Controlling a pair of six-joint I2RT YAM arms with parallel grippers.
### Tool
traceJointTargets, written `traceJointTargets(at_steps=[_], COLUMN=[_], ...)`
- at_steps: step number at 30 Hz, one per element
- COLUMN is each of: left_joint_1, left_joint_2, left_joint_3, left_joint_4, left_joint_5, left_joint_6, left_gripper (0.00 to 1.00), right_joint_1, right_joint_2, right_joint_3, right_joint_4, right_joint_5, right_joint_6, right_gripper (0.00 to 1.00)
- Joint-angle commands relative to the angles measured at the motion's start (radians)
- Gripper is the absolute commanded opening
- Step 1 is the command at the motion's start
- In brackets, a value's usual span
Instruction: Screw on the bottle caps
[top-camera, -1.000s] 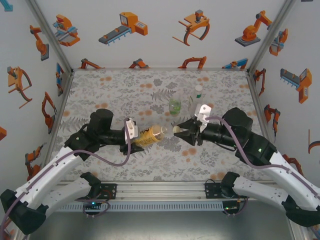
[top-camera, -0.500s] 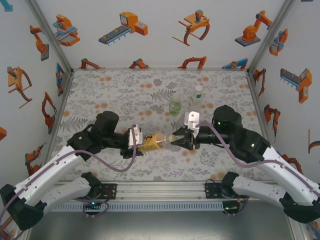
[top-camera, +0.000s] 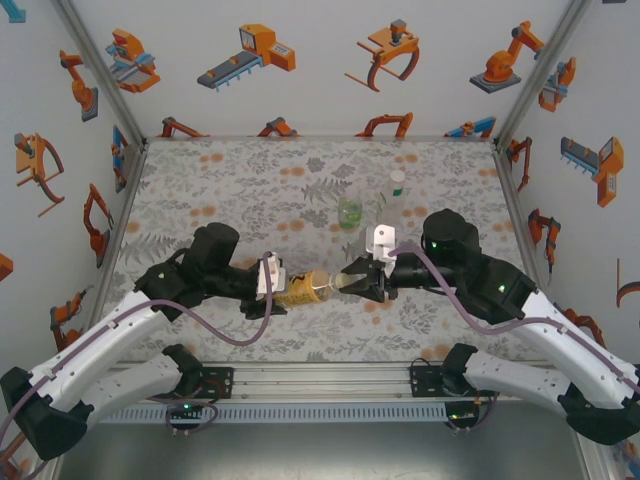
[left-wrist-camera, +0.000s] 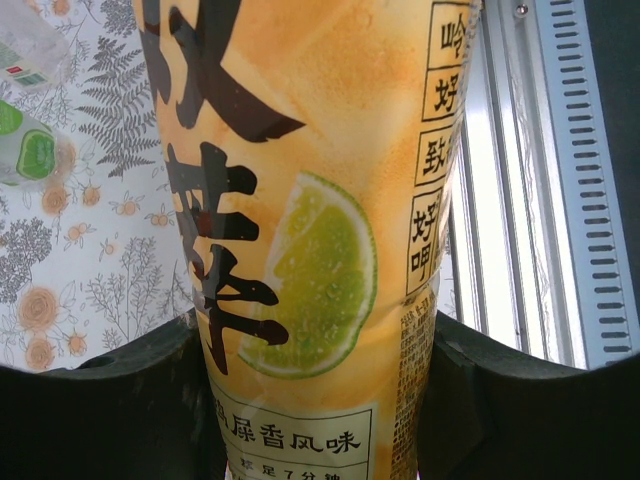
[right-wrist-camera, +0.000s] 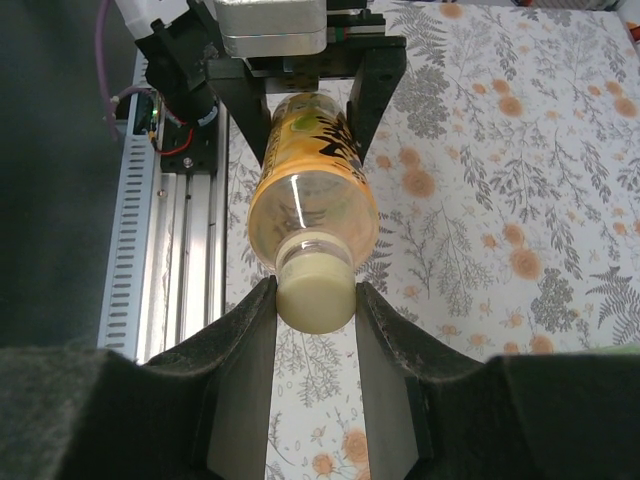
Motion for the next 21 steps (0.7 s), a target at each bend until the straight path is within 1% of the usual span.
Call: traceJointTargets(at_steps=[1, 11, 17, 21], left_joint_1=[-0.005, -0.007, -0.007, -0.007], left_joint_2=[0.003, 0.018, 0.009, -0.005], left_joint_3=[0.029, 0.038, 0.041, 0.032], left_joint_4=[-0.011, -0.023, -0.022, 0.001], left_joint_5=[0.065, 0.077, 0.076, 0.061], left_joint_6=[0.032, 0.03, 0.024, 0.002], left_gripper=[0.0, 0.0, 0.0, 0.0], right_joint_1=[-0.004, -0.004, -0.004, -0.003], right_joint_2=[-0.003, 0.03, 0.036, 0.035], right_joint_3=[0.022, 0.043, 0.041, 0.029], right_joint_4=[0.023, -0.012, -0.021, -0.002], right_joint_5=[-0.034, -0.112, -0.101, -0.062], right_joint_6=[-0.013, -0.029, -0.027, 0.026], right_gripper=[0.04, 0.02, 0.0, 0.0])
